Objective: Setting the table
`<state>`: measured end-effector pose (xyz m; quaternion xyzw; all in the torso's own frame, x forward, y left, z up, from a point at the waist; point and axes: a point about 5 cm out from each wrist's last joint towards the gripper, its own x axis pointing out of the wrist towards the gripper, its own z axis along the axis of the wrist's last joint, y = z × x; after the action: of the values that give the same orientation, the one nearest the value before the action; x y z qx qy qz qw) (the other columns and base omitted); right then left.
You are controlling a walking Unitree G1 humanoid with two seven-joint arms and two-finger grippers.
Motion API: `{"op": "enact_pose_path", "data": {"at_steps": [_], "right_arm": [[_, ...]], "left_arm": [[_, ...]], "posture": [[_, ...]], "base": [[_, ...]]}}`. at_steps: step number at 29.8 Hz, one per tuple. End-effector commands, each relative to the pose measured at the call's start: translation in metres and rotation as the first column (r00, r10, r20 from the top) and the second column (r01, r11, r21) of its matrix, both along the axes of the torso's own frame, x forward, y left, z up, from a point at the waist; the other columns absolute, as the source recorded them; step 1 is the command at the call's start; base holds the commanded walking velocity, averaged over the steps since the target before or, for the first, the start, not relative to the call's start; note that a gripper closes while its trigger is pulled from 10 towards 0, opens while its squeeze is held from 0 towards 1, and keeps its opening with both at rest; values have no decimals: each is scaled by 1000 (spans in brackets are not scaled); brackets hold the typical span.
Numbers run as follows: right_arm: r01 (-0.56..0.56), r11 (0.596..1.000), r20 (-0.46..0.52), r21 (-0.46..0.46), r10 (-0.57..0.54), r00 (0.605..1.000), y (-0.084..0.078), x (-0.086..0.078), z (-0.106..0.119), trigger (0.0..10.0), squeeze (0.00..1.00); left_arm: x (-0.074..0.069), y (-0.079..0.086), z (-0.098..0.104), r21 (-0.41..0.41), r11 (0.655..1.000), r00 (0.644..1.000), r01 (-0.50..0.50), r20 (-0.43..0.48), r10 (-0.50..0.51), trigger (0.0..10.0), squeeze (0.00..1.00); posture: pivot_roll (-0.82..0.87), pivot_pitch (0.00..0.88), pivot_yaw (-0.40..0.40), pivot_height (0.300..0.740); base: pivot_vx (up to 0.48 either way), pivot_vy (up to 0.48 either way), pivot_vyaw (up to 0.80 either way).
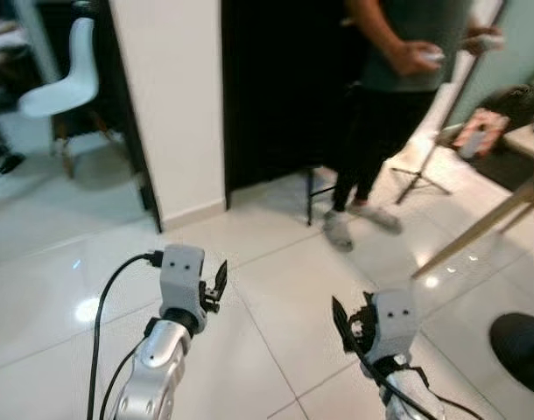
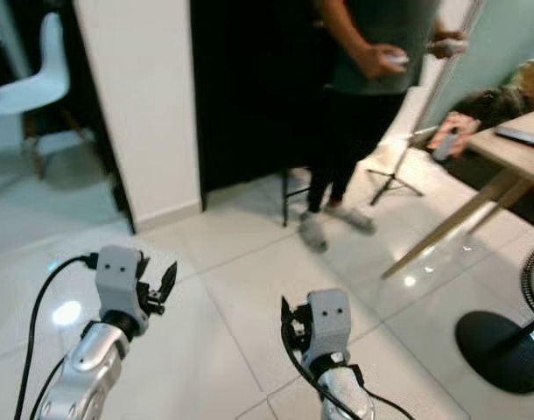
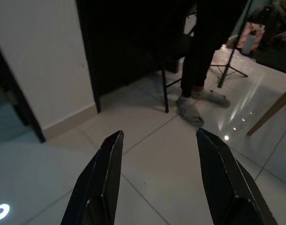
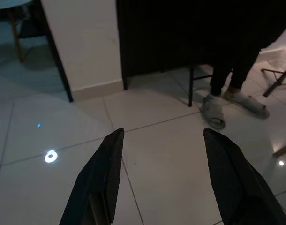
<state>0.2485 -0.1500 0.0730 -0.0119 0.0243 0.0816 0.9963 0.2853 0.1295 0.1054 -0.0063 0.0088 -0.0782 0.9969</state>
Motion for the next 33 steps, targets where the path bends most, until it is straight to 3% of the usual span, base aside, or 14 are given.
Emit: {"op": "enact_pose_path", "data": {"at_steps": [1, 33], "right_arm": [[-5, 1000, -17, 5, 5, 1000, 3, -2, -3, 10000, 0], [-7, 1000, -17, 4, 7, 1000, 3, 0, -4, 10000, 0]], "left_arm": [[-2, 4, -6, 4, 1000, 999, -13, -30, 13, 10000, 0], [1, 4, -6, -2, 1000, 999, -13, -32, 13, 10000, 0]], "posture": [[-152, 0, 79, 740], [-145, 0, 80, 740]], "base": [[480, 0, -775], [480, 0, -775]]}}
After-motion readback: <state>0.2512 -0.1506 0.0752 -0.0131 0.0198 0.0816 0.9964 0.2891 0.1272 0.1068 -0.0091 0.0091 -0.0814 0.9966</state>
